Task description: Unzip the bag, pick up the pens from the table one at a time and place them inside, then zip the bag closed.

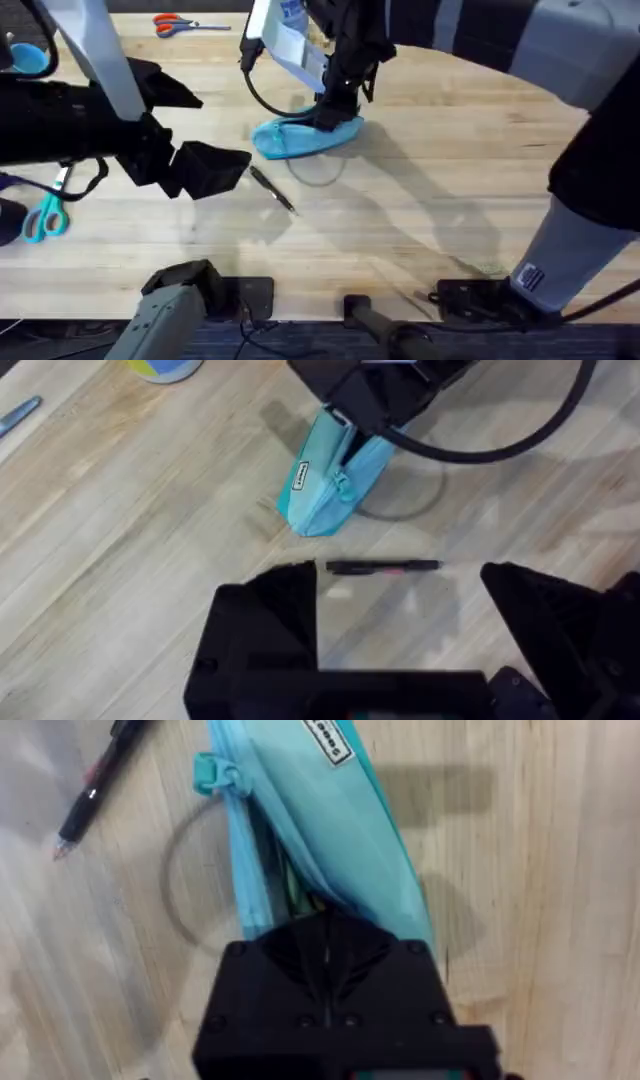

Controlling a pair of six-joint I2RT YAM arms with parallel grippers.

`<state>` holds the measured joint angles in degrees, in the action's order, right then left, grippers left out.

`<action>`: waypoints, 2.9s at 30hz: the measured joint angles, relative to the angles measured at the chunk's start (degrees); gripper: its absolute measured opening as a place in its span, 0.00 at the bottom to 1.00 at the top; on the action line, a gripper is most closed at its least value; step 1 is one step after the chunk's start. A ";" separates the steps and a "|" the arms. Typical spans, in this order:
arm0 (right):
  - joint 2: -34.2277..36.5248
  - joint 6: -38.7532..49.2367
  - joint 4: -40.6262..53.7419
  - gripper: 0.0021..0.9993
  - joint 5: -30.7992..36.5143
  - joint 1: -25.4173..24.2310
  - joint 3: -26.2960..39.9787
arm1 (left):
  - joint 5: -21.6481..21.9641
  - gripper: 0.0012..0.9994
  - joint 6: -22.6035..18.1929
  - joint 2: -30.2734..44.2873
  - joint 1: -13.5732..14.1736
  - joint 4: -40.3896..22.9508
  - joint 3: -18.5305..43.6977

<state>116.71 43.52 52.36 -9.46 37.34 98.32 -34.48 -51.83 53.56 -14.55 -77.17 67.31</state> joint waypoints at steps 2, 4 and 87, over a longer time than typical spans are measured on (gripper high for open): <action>0.51 0.04 -0.02 0.23 -0.08 0.00 0.00 | 0.00 1.00 0.00 0.00 0.00 0.00 0.00; 0.93 0.27 -0.02 0.52 -0.27 0.02 0.00 | 0.00 1.00 0.00 0.00 0.00 0.00 0.00; -42.84 -19.97 6.04 1.00 2.61 -19.78 -14.17 | -1.66 1.00 24.32 0.00 0.01 1.15 0.00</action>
<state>73.87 23.55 58.40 -6.85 17.56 84.16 -36.14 -27.51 53.56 -14.53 -76.02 67.31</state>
